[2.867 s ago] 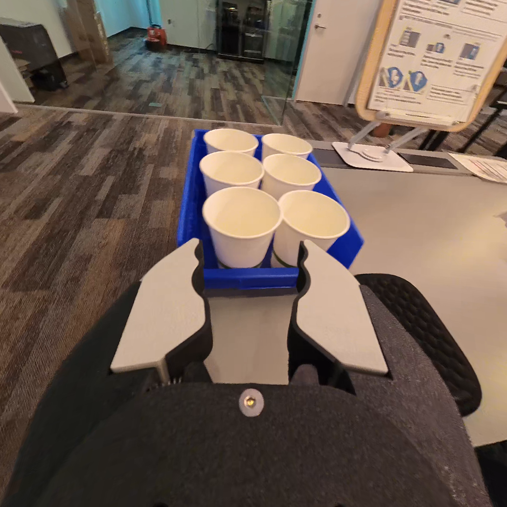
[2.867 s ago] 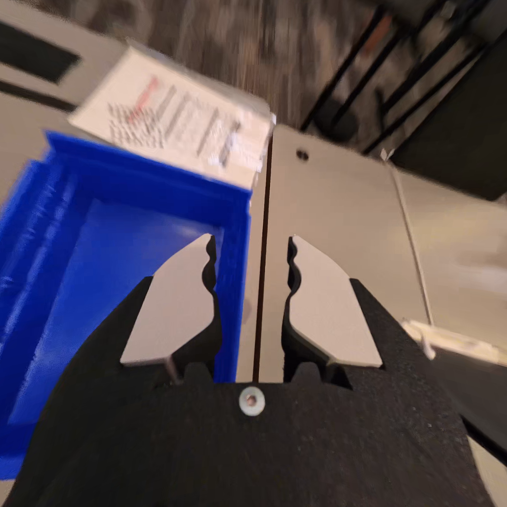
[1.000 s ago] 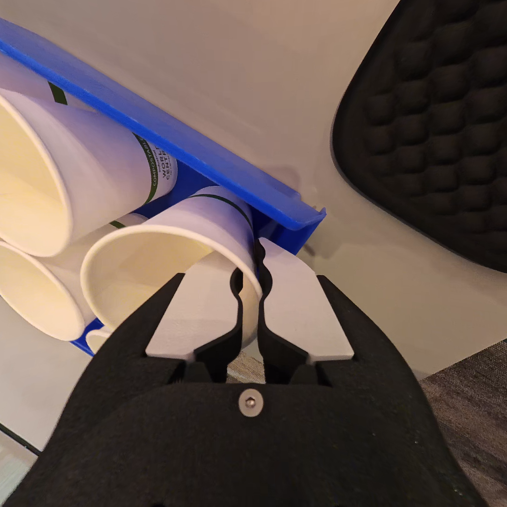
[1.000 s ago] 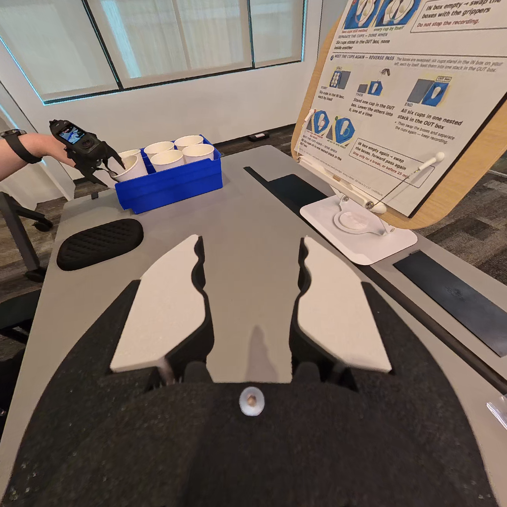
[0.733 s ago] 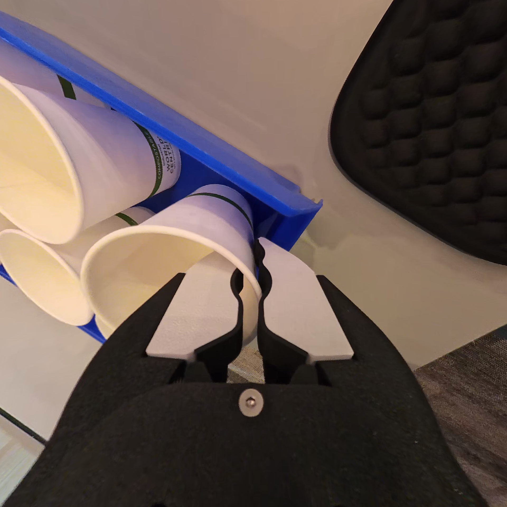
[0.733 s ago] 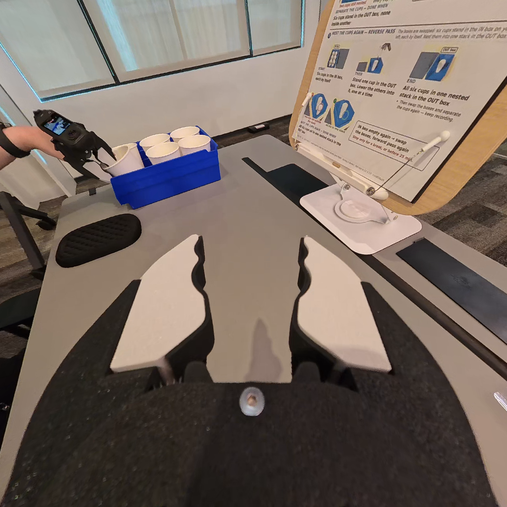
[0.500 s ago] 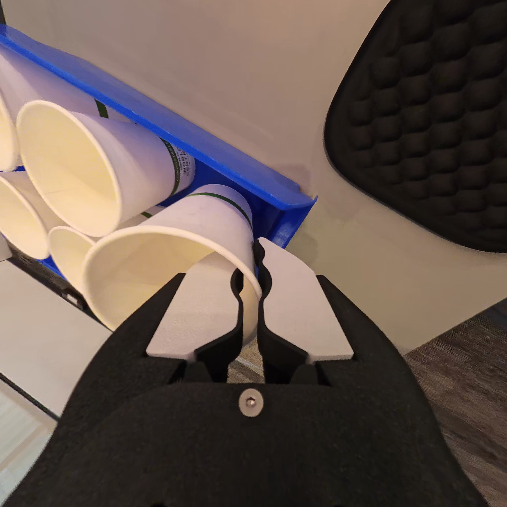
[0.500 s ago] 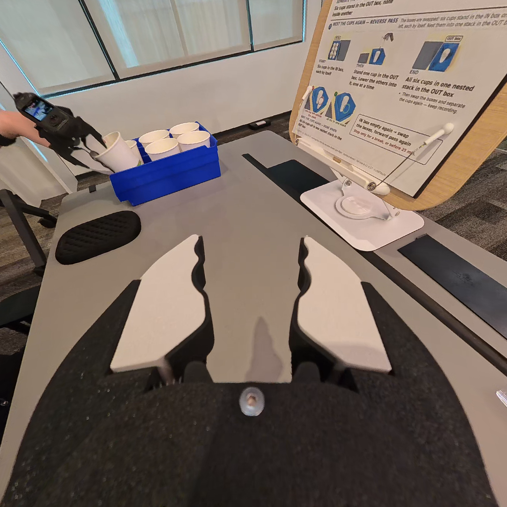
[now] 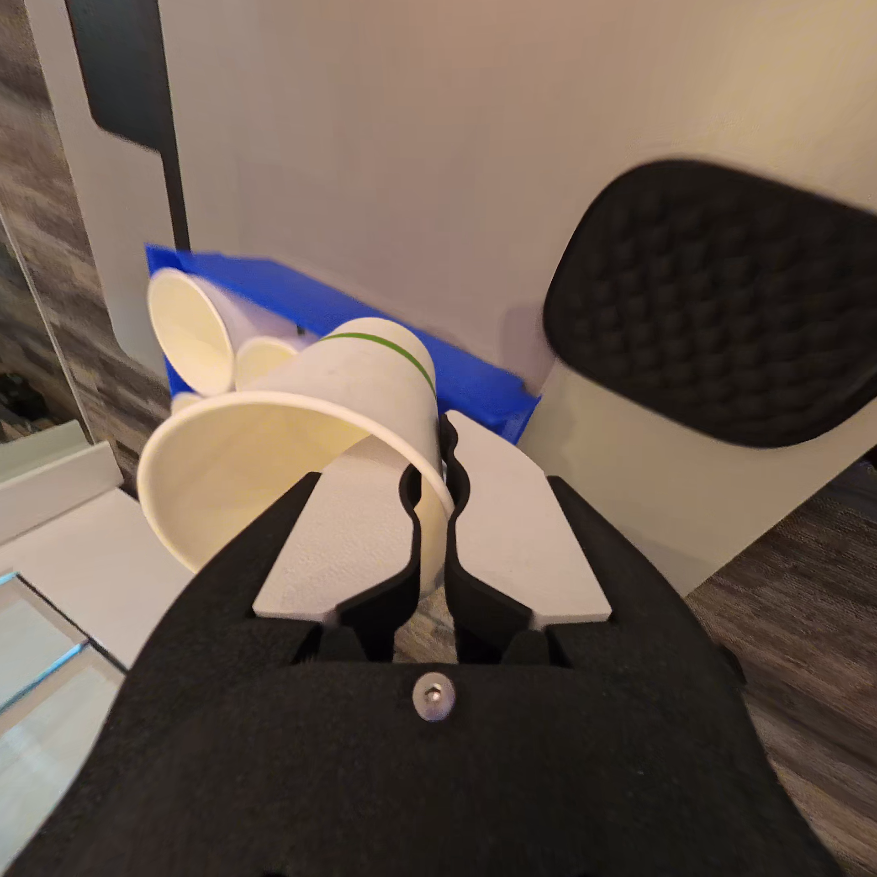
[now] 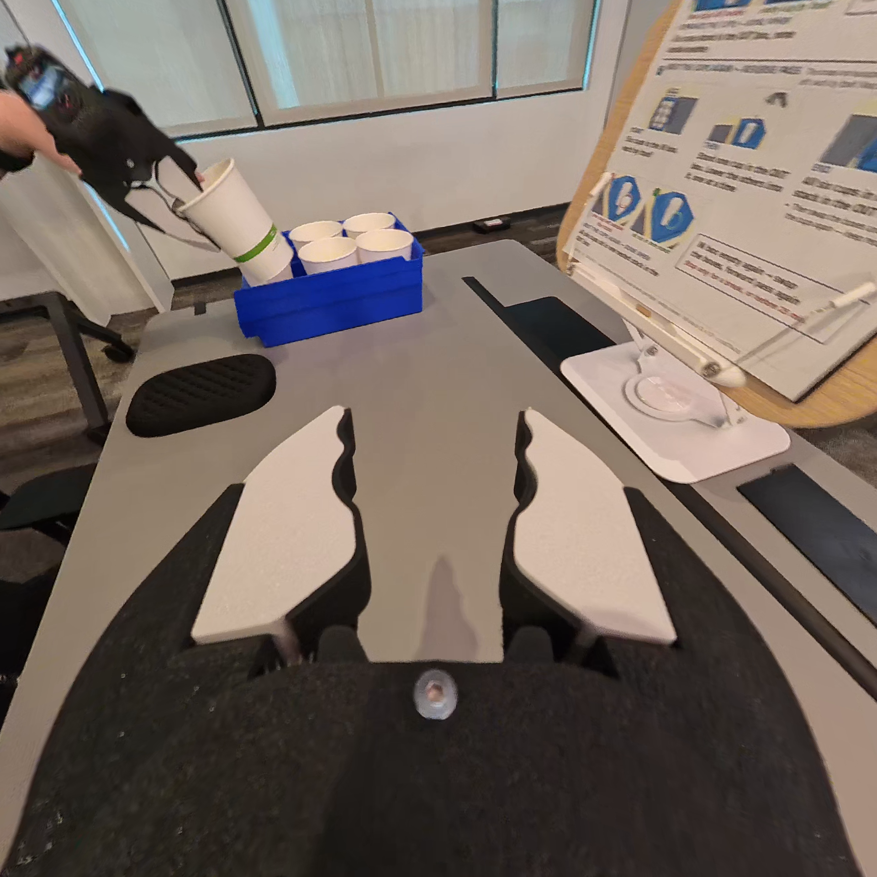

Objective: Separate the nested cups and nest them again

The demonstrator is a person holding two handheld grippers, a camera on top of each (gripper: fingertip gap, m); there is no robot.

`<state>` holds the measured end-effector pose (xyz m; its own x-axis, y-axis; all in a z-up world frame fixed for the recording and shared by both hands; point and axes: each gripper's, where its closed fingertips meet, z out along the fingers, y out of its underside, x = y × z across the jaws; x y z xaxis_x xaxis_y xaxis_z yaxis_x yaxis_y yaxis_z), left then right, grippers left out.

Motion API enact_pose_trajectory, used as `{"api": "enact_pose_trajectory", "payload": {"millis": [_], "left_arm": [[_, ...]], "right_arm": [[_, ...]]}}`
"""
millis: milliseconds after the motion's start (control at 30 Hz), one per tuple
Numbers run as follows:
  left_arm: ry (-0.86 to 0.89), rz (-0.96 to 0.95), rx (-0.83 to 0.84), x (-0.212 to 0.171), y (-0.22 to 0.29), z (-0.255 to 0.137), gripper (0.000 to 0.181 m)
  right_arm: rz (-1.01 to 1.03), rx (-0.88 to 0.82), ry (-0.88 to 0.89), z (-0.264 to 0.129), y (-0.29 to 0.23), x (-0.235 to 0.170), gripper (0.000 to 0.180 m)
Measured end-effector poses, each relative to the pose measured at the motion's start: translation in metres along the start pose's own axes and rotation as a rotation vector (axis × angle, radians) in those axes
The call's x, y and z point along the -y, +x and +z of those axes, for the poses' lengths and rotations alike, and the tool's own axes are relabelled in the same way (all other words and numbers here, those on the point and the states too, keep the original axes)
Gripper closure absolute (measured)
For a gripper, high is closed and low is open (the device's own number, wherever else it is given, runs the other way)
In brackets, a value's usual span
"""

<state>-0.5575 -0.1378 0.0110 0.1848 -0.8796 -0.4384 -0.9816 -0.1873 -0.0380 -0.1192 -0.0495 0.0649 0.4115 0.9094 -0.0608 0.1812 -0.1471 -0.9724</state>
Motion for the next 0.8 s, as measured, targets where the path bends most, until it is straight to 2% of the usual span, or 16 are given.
{"api": "enact_pose_trajectory", "payload": {"millis": [233,433,600,800], "left_arm": [[0.242,0.172,-0.068,0.120,0.021,-0.033,0.178],[0.438,0.365,-0.167,0.212,0.060,-0.057,0.178],[0.502,0.472,-0.197,0.256,0.080,-0.061,0.178],[0.508,0.558,-0.211,0.283,0.097,-0.057,0.178]], "right_arm": [[-0.194,0.240,0.039,0.042,-0.076,0.016,0.114],[-0.384,0.346,0.000,0.072,-0.129,0.008,0.100],[-0.349,0.443,0.041,0.077,-0.160,0.016,0.091],[-0.313,0.480,-0.014,0.081,-0.164,0.005,0.086]]}}
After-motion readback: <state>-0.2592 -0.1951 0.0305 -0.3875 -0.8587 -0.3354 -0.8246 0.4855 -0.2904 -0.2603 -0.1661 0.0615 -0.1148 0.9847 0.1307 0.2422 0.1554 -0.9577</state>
